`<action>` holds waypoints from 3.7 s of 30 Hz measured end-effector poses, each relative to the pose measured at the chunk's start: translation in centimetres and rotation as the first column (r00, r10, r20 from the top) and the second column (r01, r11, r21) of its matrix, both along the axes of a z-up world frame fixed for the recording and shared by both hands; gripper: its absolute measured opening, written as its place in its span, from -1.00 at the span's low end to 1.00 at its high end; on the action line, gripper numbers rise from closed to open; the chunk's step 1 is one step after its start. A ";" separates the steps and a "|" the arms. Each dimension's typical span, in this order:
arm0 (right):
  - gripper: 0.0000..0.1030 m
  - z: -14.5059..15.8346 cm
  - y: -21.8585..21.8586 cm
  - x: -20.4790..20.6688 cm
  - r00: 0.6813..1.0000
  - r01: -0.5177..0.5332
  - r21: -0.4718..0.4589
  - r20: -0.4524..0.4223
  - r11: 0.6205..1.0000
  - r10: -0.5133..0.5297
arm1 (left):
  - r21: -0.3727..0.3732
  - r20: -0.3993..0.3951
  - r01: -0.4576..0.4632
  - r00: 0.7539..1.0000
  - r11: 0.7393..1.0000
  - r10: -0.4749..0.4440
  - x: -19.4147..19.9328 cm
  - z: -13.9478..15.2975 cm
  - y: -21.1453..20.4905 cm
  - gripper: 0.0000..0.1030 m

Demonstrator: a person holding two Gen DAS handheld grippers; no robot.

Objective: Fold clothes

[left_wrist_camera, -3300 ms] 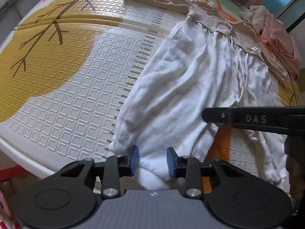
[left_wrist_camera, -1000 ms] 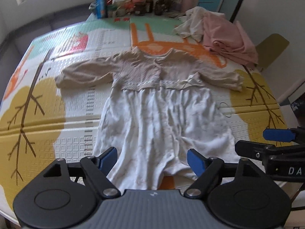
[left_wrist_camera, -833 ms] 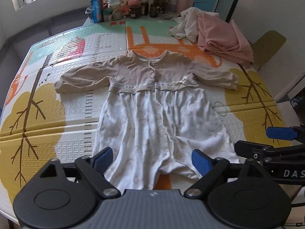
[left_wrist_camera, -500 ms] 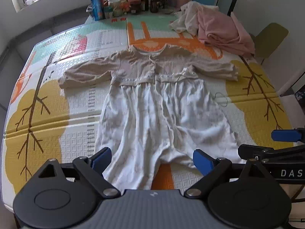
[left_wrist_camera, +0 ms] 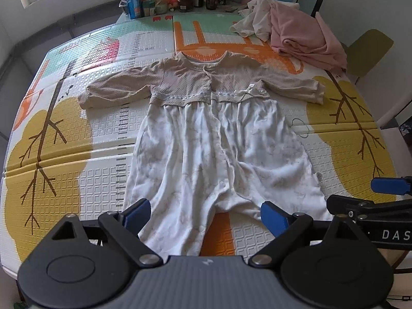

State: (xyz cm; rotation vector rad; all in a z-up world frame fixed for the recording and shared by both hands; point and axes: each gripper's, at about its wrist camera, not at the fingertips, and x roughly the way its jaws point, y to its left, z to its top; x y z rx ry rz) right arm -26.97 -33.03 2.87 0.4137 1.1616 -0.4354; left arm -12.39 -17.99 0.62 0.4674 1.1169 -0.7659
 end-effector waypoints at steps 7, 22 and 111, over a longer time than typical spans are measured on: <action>0.61 -0.4 -0.2 -0.2 1.000 0.016 0.007 0.003 1.000 -0.016 | 0.014 0.004 0.000 1.000 1.000 0.000 0.0 -0.4 -0.4 0.83; 0.61 -1.8 -2.6 0.4 0.998 0.064 0.013 -0.025 0.998 -0.063 | 0.016 0.006 0.024 1.000 1.000 -0.025 1.0 -1.2 -2.8 0.83; -0.77 -12.4 -29.7 9.9 0.854 0.390 0.201 0.286 0.898 -0.435 | -0.333 -0.008 0.370 0.919 0.868 -0.395 6.7 -13.9 -23.9 0.76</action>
